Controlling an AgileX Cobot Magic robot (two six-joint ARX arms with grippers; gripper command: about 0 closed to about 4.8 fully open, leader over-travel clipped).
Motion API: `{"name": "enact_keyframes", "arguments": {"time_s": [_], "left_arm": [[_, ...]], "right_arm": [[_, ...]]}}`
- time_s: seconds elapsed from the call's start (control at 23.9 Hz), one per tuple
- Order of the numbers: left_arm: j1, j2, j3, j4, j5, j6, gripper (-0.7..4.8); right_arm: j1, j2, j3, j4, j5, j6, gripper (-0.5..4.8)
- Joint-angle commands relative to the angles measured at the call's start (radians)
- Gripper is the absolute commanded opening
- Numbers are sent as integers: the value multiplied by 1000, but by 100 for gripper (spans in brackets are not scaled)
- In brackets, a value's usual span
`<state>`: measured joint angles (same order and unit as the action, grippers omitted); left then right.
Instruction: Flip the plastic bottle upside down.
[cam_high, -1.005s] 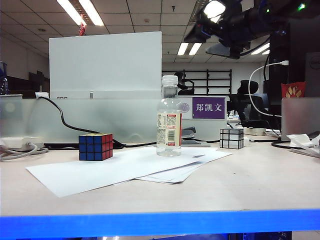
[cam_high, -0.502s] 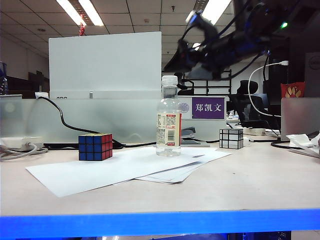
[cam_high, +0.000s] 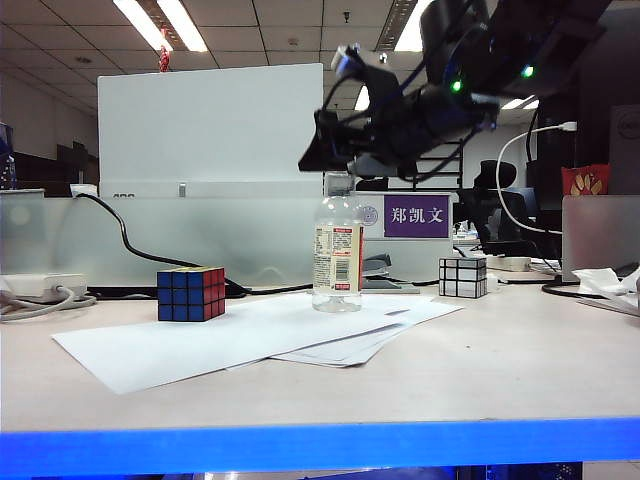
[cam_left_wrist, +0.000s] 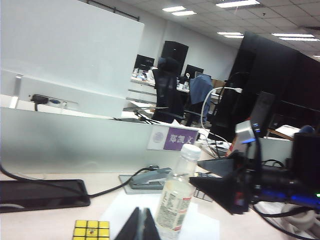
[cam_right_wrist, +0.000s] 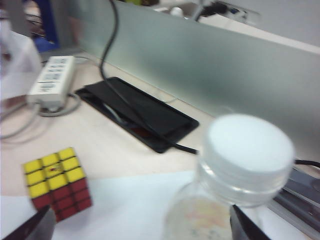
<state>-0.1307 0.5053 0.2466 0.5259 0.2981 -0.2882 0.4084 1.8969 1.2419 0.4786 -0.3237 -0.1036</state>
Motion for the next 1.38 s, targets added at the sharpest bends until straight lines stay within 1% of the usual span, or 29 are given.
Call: {"name": "enact_keyframes", "arguments": {"time_s": [0.04,0.13,0.33,0.59,1.0,1.17,1.38], "left_arm": [[0,1,5,13,29,0,-6],[0,1,5,14,51,0,-6],[1,1,5,12,50,1,-6],[0,1,5,13,51,1,-6],[0,1,5,13,68,0,-6],[1,1,5,13,69,0,-6],[1,1,5,13,63,1,-6]], "right_arm": [[0,11,5,58,67,-2,479],[-1,11,5,59,98,-2,479],[-2,12,5,97,124,-2,479],[-2,70,26,175,127,-1,479],[-2,185,154,176,150,52,479],[-2,188,166,172,190,54,479],[-2,188,166,136,192,74,479]]}}
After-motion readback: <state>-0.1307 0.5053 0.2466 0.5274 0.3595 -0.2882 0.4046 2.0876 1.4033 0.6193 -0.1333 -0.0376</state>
